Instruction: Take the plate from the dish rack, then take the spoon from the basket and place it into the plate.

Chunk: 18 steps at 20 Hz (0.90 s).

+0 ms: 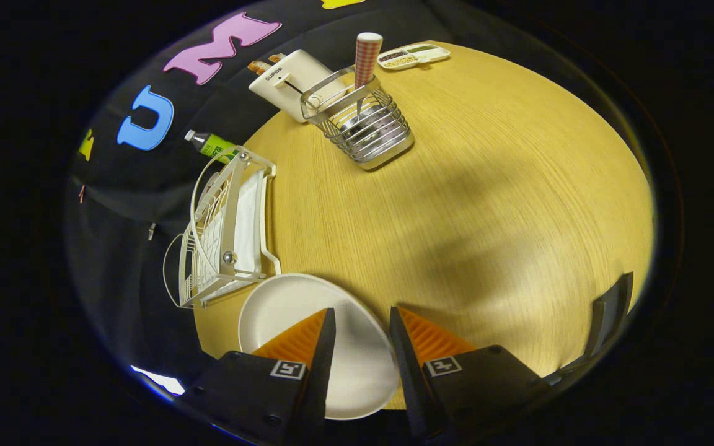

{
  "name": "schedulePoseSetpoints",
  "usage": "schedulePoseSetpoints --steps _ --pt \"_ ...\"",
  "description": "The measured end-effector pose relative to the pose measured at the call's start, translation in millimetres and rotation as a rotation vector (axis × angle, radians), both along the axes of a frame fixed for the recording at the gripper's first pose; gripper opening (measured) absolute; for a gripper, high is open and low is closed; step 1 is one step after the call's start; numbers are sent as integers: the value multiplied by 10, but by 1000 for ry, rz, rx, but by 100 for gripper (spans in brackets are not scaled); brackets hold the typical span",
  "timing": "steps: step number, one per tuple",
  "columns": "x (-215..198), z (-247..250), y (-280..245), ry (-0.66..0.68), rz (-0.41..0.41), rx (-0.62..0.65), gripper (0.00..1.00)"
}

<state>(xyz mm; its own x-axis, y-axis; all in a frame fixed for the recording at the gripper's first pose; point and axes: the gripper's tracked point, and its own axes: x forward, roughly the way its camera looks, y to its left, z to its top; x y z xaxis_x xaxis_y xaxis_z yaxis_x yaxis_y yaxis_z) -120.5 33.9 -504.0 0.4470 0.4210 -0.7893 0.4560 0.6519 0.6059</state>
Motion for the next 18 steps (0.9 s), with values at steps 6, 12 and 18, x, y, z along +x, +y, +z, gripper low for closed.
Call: schedulePoseSetpoints --steps 6,12,18 --pt "-189 78 -811 16 199 -530 89" --pt "100 1073 -1376 -133 476 -1067 87" --pt "673 1740 -1283 -306 501 -1196 86"
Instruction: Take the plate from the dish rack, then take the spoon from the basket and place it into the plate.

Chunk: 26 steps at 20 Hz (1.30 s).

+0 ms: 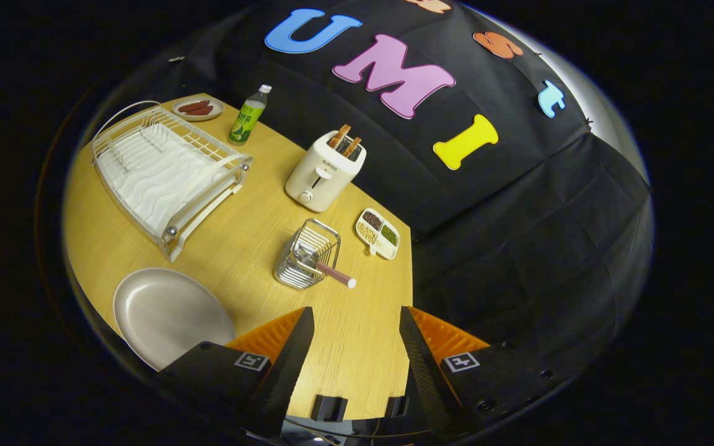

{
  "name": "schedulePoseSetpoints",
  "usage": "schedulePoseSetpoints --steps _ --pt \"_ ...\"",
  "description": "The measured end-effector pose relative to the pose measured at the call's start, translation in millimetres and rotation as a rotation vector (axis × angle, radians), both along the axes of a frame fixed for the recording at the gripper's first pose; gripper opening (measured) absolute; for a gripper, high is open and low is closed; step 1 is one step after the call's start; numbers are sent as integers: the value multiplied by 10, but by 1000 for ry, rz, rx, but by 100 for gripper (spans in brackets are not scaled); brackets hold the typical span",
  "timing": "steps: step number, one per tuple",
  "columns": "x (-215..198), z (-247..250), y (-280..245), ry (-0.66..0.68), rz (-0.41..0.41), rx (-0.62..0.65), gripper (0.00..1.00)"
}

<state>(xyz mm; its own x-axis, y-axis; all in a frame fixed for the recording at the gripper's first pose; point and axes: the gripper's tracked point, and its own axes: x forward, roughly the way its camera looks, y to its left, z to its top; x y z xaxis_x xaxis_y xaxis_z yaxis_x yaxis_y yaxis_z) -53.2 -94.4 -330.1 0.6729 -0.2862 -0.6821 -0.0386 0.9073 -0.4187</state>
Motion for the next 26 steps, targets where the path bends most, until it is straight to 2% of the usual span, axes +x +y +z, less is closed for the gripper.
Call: schedulePoseSetpoints --steps 4,8,14,17,23,26 --pt "382 181 -77 -111 -49 81 87" --pt "686 77 19 -180 -60 257 88" --pt "724 -545 -49 -111 -177 468 88" --pt "684 -863 -121 -70 -207 536 88" --pt "693 -1206 -149 2 -238 620 68" --pt "712 -1222 -94 25 -229 651 35"
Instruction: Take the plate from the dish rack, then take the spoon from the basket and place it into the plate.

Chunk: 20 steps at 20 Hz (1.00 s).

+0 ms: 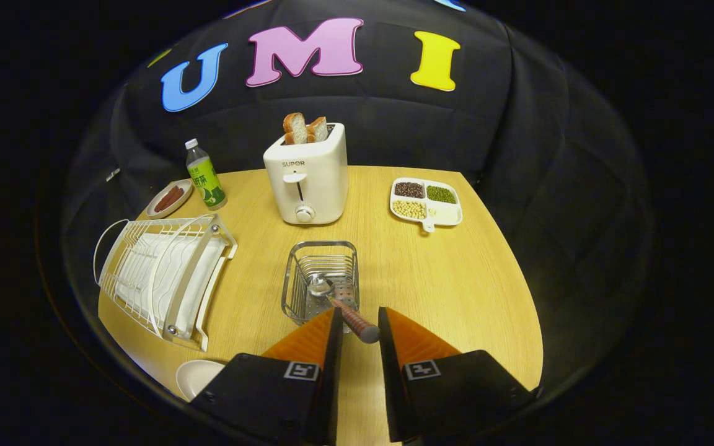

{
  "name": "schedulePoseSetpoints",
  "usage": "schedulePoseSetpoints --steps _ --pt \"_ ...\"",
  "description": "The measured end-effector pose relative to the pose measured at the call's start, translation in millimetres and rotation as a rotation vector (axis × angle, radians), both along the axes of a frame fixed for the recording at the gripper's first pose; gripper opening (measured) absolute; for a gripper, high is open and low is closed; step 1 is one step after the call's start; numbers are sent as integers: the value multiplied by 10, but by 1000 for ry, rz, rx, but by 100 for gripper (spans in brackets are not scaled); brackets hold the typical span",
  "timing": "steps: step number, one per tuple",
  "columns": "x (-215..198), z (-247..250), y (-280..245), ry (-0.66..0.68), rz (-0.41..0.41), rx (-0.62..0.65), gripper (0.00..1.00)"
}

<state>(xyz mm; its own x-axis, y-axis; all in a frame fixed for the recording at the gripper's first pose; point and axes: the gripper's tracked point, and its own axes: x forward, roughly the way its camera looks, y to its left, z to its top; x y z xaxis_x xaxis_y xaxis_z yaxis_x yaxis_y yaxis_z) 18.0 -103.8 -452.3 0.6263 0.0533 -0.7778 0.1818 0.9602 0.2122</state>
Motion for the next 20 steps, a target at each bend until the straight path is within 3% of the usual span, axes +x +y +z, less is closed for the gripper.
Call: schedulePoseSetpoints --steps 3,4,6,13,20 --pt "34 101 243 -16 38 85 26" --pt "39 108 286 -13 49 82 18" --pt "33 162 302 -14 64 49 12" --pt "-18 553 125 -44 -26 -17 12" --pt "-370 1537 161 -170 -38 -27 11"
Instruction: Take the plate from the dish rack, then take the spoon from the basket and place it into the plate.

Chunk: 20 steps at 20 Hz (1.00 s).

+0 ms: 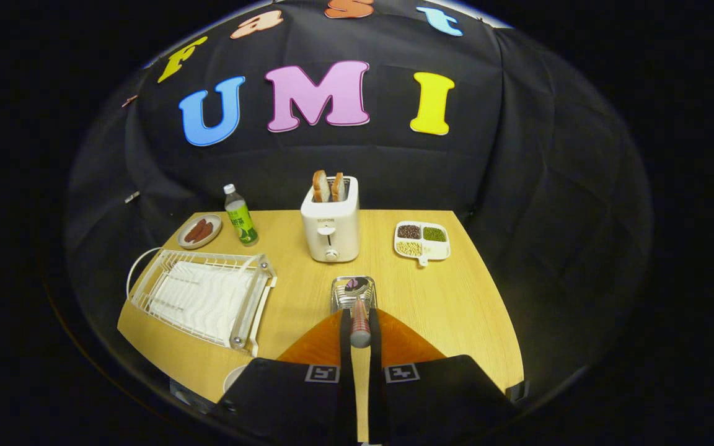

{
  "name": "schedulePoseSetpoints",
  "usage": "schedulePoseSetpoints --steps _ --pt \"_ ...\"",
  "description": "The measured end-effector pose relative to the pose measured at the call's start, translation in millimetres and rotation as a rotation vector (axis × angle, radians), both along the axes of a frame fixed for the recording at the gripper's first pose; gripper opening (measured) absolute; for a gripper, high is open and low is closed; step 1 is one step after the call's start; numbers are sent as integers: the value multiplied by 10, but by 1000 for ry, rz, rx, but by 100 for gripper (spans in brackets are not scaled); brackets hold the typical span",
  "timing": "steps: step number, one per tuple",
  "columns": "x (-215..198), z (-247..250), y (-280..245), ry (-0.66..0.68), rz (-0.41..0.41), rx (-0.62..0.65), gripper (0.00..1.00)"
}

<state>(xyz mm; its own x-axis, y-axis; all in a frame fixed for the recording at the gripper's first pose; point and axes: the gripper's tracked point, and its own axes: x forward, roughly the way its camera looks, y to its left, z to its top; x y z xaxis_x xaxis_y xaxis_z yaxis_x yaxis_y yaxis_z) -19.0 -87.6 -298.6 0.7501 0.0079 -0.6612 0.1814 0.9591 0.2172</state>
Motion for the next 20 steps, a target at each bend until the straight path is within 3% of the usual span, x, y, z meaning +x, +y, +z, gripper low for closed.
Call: schedulePoseSetpoints --steps 4,8,12,20 --pt "-340 375 287 -25 51 25 11" --pt "-754 426 645 17 98 86 11" --pt "-1138 111 1030 102 147 123 12" --pt "-1269 -487 1497 197 190 182 12"
